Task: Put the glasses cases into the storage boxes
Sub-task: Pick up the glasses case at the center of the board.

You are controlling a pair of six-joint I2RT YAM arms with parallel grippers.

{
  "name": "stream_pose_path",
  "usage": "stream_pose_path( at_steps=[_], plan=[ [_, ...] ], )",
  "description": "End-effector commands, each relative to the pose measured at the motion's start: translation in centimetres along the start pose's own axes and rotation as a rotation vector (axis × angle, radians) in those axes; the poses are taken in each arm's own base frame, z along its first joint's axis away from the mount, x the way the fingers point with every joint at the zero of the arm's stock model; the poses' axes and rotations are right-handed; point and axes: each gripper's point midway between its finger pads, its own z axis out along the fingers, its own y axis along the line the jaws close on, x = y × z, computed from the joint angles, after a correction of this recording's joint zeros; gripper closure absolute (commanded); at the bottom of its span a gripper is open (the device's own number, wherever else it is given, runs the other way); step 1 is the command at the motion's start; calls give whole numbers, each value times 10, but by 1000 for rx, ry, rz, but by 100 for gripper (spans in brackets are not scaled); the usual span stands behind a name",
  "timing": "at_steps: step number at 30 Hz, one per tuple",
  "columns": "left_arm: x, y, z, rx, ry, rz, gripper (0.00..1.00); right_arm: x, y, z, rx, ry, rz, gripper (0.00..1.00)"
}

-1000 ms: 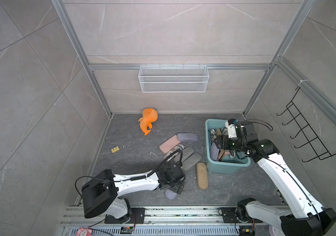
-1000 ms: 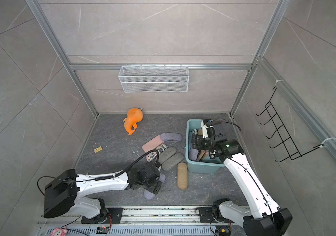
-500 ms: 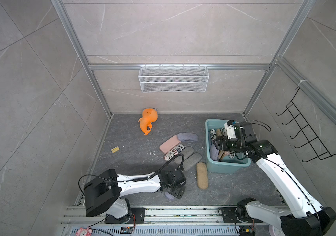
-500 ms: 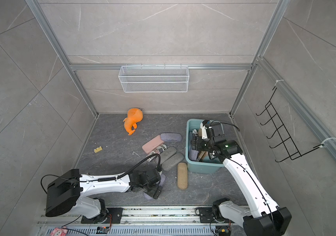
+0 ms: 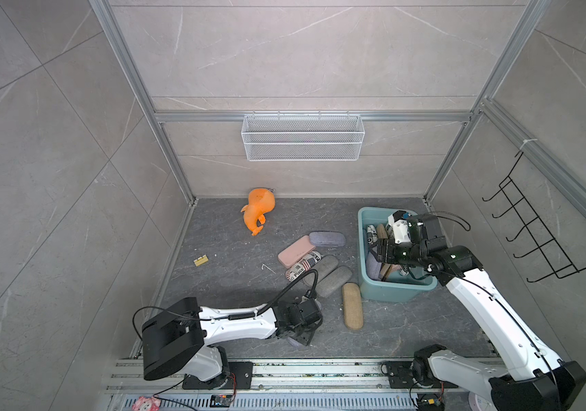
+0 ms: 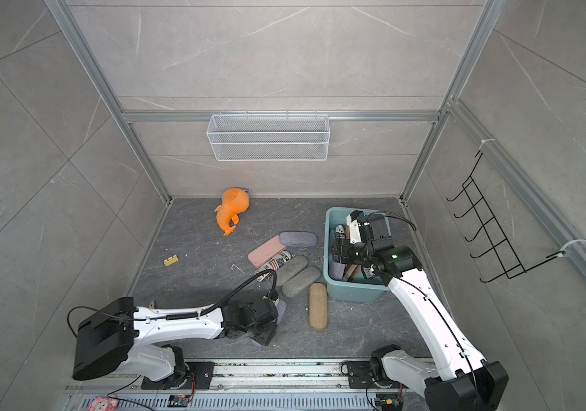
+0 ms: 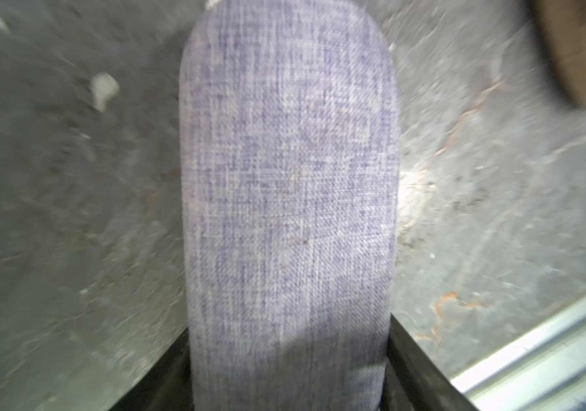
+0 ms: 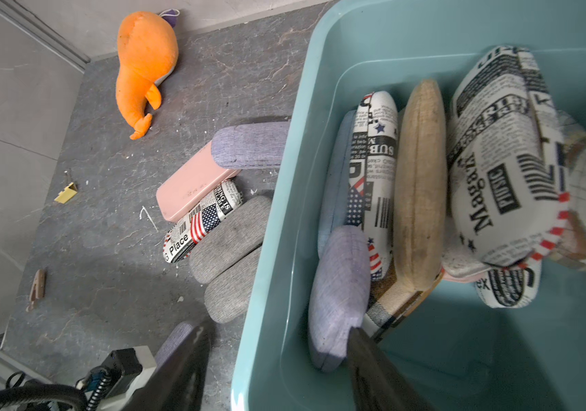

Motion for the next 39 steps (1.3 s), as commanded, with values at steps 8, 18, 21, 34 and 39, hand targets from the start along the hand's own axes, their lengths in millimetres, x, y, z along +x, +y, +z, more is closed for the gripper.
stream_pose_path(
  at_steps=[8,18,21,34,39],
  plan=[
    [-153,-13,-115,176,-669,-55,46,-3,63,-13,-345,-102,68,29],
    [-206,-45,-135,421,-760,-51,47,7,114,9,-436,-51,-6,27],
    [-209,-47,-141,433,-774,-53,47,6,119,19,-441,-50,2,28],
    [-212,-44,-140,418,-792,-57,39,10,136,33,-461,-4,0,62],
    [-207,-38,-139,402,-805,-68,9,1,127,25,-396,-44,-12,66]
  ],
)
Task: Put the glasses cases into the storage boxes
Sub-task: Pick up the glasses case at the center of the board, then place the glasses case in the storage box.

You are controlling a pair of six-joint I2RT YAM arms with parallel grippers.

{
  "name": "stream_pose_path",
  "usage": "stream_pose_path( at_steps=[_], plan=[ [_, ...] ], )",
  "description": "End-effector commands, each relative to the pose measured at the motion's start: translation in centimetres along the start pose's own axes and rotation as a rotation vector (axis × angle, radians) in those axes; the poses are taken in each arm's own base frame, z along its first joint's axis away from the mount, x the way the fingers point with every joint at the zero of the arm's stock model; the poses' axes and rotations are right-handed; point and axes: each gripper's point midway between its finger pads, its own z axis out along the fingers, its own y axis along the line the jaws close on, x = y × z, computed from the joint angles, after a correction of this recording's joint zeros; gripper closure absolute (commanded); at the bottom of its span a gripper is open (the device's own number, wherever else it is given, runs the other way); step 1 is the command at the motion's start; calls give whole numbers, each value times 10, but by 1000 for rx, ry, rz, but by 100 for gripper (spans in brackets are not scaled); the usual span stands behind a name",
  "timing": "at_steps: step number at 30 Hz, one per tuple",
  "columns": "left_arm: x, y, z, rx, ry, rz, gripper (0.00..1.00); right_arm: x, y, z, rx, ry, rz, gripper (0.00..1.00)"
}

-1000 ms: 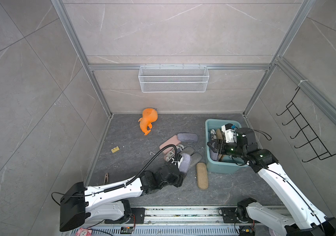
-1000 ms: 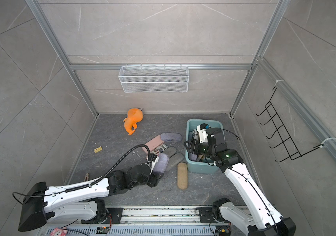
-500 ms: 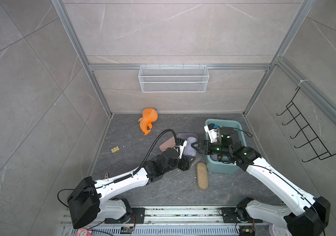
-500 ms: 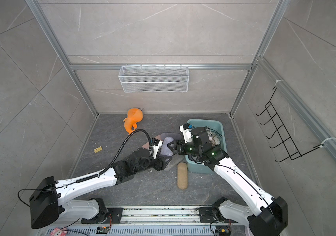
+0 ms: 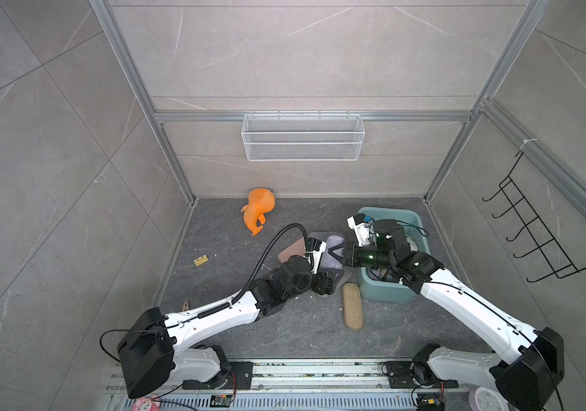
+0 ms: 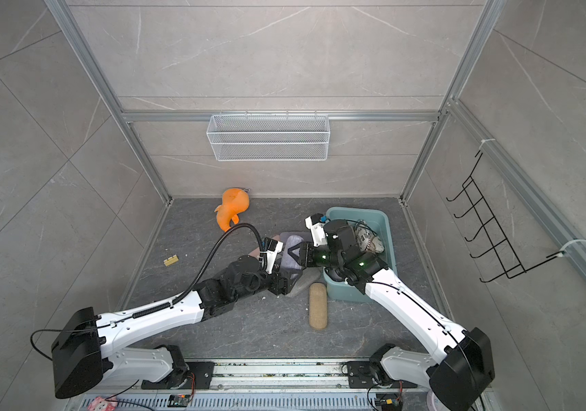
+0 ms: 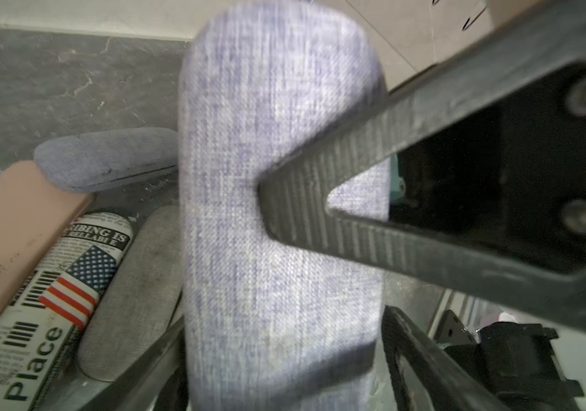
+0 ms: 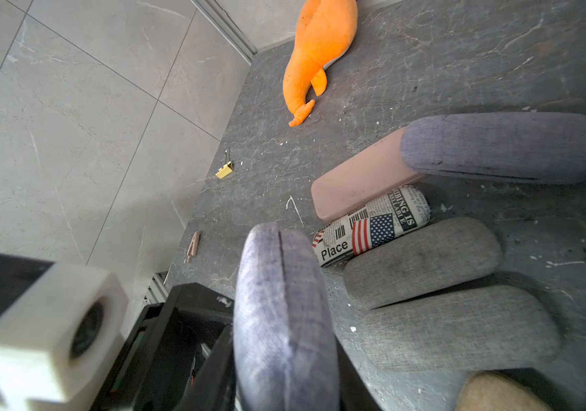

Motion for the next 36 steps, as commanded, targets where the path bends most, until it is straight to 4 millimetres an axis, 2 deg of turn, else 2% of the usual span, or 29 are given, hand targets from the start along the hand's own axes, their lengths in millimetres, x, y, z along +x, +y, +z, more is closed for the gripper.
stream_pose_path(
  at_steps=[1,7,10,13,16,19,22,29,36],
  plan=[
    [-24,-9,-12,33,-102,16,8,-17,2,-15,65,-54,-39,66],
    [-11,22,-45,-92,-134,-5,5,-49,-5,-44,227,-108,-136,67],
    [0,44,-63,-175,-148,-25,5,-67,-21,-71,354,-137,-174,67],
    [9,54,-81,-197,-172,-42,5,-82,-50,-108,532,-171,-186,67],
    [16,63,-93,-218,-179,-54,5,-86,-81,-147,733,-192,-191,68],
    [22,68,-98,-228,-180,-55,5,-79,-108,-163,859,-179,-173,68],
    [26,71,-97,-236,-173,-59,5,-66,-130,-158,912,-135,-155,68],
    [30,66,-87,-210,-145,-66,4,-22,-160,-111,860,0,-82,69],
    [35,65,-83,-202,-131,-80,5,19,-175,-79,774,108,-11,69]
  ],
)
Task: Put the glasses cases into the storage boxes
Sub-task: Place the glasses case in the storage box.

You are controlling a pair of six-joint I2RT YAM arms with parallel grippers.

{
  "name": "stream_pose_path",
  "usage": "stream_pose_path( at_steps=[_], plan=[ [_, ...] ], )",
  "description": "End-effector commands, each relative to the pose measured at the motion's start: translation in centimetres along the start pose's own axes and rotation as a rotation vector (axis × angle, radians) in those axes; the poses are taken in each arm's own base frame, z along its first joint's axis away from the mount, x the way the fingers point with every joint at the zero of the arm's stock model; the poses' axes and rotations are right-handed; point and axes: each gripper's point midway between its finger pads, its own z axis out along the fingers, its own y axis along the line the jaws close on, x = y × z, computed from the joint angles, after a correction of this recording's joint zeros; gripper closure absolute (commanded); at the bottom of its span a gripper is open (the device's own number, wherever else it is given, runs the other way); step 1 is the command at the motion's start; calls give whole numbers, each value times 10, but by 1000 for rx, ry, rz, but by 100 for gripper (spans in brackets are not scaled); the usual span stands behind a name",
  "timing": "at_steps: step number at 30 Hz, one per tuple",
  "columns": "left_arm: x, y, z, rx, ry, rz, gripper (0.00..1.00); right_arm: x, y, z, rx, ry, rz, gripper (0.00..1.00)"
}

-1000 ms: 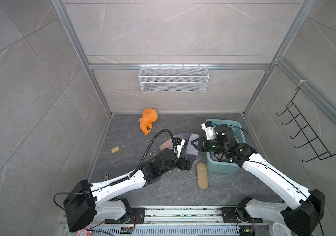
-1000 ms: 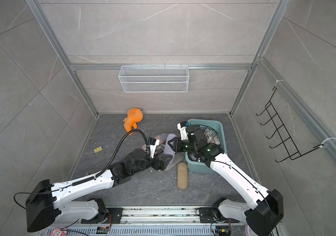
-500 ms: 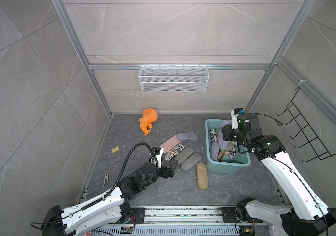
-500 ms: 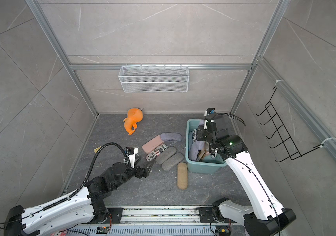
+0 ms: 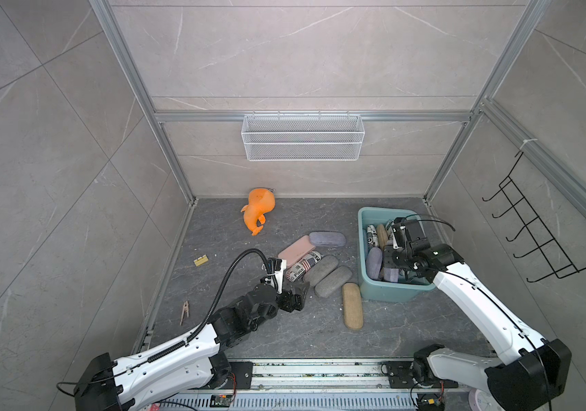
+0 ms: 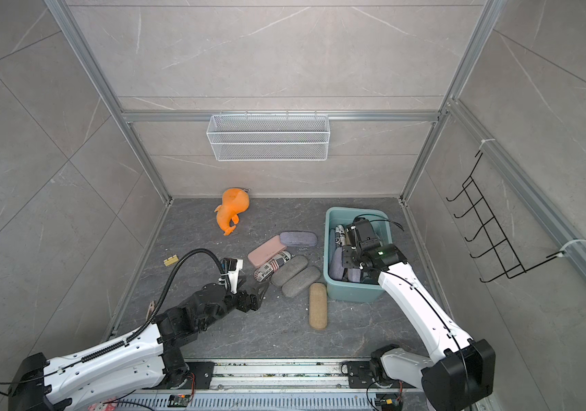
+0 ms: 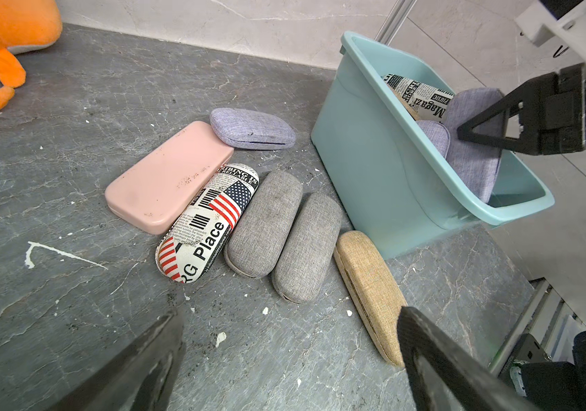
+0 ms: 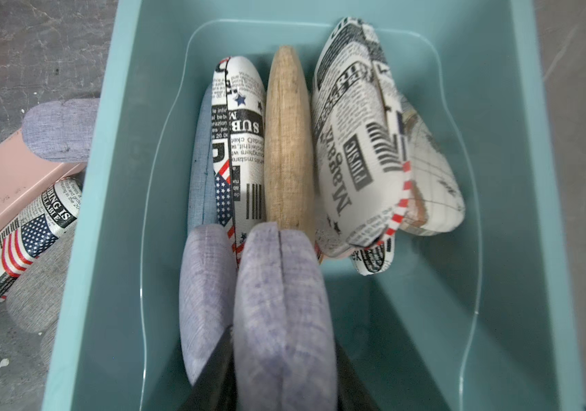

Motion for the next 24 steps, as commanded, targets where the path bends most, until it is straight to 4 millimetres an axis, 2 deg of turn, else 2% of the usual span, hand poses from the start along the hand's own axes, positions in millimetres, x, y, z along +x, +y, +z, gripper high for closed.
stream_pose_path(
  at_steps=[1,2,4,8,13,17,21,24],
  plan=[
    [-8,-9,1,39,-24,-31,5,16,13,11,-61,60,28,67],
    [-7,-10,2,41,-20,-29,5,16,12,12,-58,58,28,64],
    [-6,-14,4,50,-2,-27,5,10,11,5,-55,36,30,49],
    [2,-19,15,51,58,-27,3,-10,9,-20,-68,-34,43,40],
    [18,-28,30,37,130,-37,4,-23,6,-42,-74,-96,47,38],
    [30,-48,39,44,171,-23,4,-25,6,-50,-89,-114,52,40],
    [50,-70,53,32,236,-4,4,-24,1,-54,-78,-142,70,43],
    [70,-87,64,-3,295,24,1,-23,-1,-58,-79,-158,79,38]
  ],
)
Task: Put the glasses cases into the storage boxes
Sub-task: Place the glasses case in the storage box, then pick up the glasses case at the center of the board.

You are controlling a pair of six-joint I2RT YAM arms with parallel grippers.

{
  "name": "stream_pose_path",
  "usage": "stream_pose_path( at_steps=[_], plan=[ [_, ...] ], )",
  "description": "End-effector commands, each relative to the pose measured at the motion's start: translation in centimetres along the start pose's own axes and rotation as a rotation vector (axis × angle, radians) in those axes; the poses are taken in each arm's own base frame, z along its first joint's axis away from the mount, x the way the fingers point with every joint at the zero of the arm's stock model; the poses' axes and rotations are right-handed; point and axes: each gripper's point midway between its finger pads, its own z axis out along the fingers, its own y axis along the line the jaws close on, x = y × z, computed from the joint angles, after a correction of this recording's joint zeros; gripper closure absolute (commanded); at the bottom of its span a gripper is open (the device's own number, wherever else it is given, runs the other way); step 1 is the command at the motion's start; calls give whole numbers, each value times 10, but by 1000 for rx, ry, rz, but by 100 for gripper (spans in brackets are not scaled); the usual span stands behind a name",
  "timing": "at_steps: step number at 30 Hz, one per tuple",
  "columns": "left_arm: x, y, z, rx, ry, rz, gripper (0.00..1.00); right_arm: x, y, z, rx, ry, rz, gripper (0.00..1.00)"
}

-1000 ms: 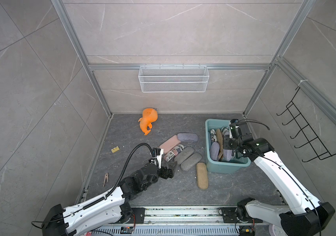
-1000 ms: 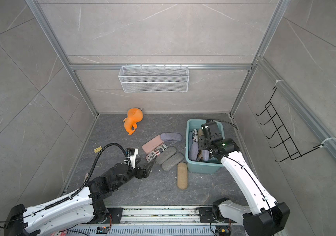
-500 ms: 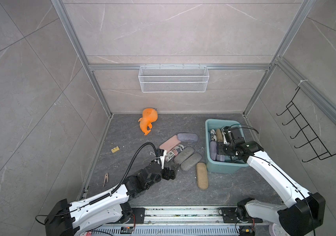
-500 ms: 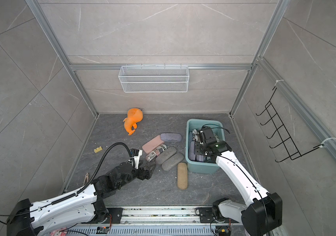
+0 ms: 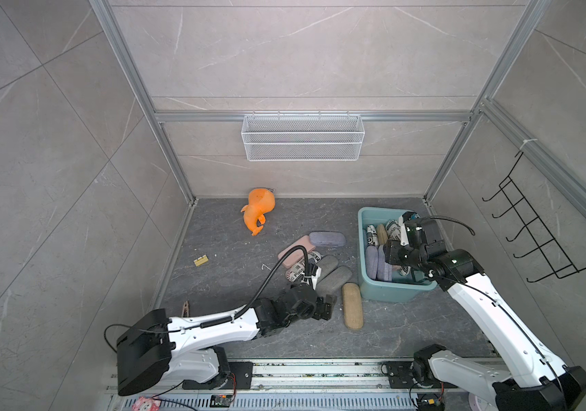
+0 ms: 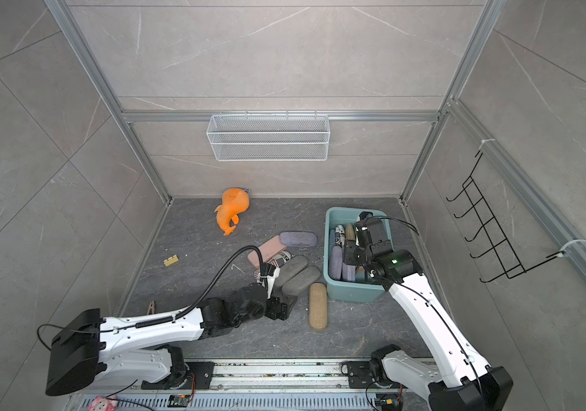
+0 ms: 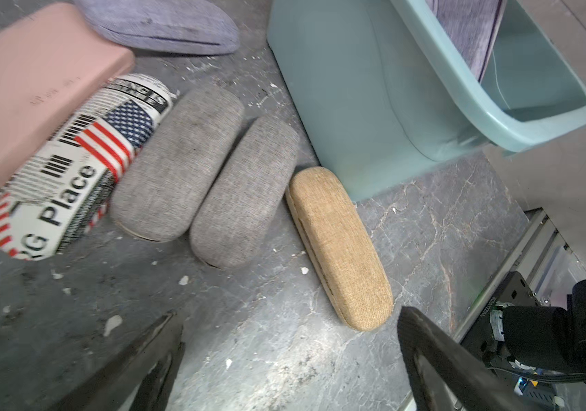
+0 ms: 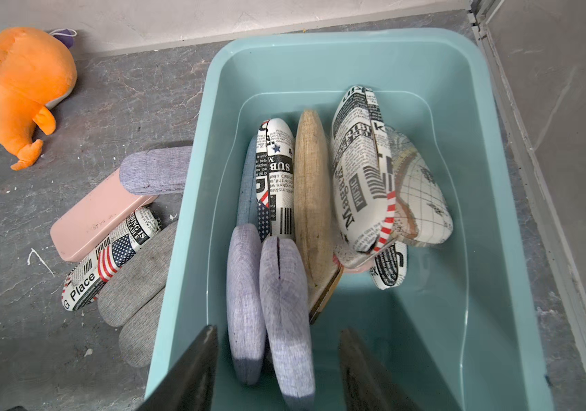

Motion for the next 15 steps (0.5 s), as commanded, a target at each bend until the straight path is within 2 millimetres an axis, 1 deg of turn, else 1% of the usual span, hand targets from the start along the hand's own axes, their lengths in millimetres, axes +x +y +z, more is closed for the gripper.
stream_pose_path(
  at_steps=[1,2,3,5,7,8,10,11,15],
  plan=[
    [3,-18,12,-61,19,-12,0,3,-5,-8,13,-21,24,36],
    [7,-23,18,-81,36,-4,0,3,-6,-9,12,-27,27,32],
    [8,-31,23,-76,46,-6,1,3,-6,-11,11,-34,33,29],
    [17,-40,38,-82,78,-13,0,2,-7,-14,9,-52,39,22],
    [23,-49,54,-95,120,3,0,-1,-8,-16,12,-67,38,17],
    [30,-46,62,-124,151,14,0,-3,-9,-17,14,-72,37,15],
    [36,-50,73,-156,195,33,0,-5,-9,-20,18,-80,31,13],
    [41,-49,78,-180,212,34,0,-7,-10,-22,22,-86,29,11],
    [61,-38,94,-276,273,39,0,-9,-12,-30,18,-111,27,9]
  ],
)
